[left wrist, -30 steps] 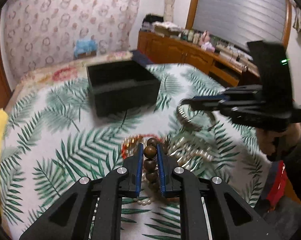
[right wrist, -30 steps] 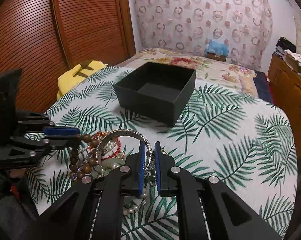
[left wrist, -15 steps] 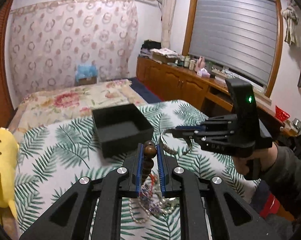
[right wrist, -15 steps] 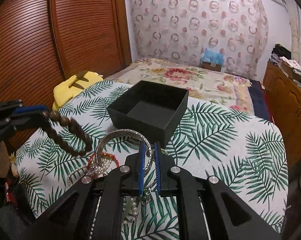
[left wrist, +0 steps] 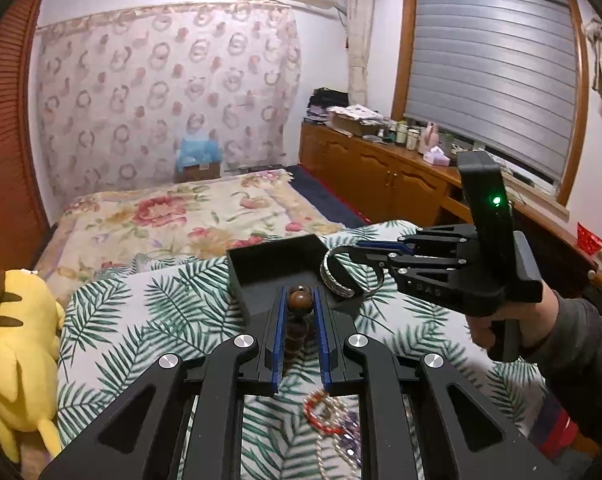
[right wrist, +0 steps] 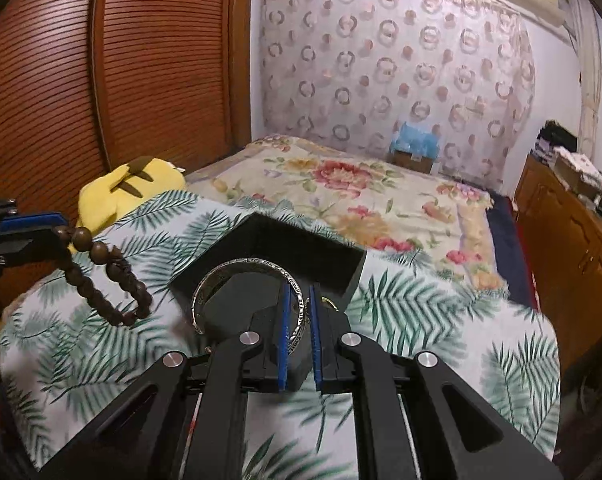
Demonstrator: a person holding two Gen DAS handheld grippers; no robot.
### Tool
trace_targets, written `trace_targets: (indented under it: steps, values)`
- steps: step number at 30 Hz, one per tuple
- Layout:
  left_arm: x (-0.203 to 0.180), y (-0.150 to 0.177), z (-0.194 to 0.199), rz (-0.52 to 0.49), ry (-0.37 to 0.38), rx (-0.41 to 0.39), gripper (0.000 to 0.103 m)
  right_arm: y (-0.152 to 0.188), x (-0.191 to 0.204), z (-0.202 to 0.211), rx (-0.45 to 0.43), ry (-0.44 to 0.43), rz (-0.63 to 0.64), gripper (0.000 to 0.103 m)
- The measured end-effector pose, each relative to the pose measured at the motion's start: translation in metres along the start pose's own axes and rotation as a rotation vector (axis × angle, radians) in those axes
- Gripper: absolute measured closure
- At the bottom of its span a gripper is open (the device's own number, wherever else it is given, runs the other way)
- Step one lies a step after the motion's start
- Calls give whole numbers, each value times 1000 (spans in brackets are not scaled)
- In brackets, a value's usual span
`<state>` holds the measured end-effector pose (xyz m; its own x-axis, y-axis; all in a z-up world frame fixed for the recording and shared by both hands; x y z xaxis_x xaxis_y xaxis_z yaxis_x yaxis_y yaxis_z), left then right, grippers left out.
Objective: Organize jewelry
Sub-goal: 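Carry the bangle and bead bracelet into the black box while opening both tools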
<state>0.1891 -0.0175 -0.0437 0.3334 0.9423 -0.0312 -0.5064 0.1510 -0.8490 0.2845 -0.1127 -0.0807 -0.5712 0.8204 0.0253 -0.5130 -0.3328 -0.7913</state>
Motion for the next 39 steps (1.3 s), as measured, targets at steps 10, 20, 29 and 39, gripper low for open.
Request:
trace_targets:
  steps: [10, 20, 29, 39]
  values:
    - [18, -19, -24, 6, -27, -3, 91, 1, 5, -52, 48, 20, 133, 92]
    - [19, -29, -39, 1, -35, 6, 91, 6, 21, -50, 92, -18, 216, 86]
    - [18, -39, -53, -7, -36, 9, 91, 5, 10, -30, 62, -41, 153, 86]
    - [11, -43, -77, -10, -38, 28, 91, 16, -6, 6, -2, -40, 72, 86]
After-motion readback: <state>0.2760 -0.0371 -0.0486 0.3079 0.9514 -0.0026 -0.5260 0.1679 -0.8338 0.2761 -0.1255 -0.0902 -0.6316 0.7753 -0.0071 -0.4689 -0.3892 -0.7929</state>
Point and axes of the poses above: each gripper's, at about its wrist camera, not at the fingertips, and z roughly against the way its jaws point, x to its left, y to its underside, the point moved 9 cm from there along -z, roughly the way its jaws point, and after that the axes turned 4 degrees about -z, right-handed, at the moved point
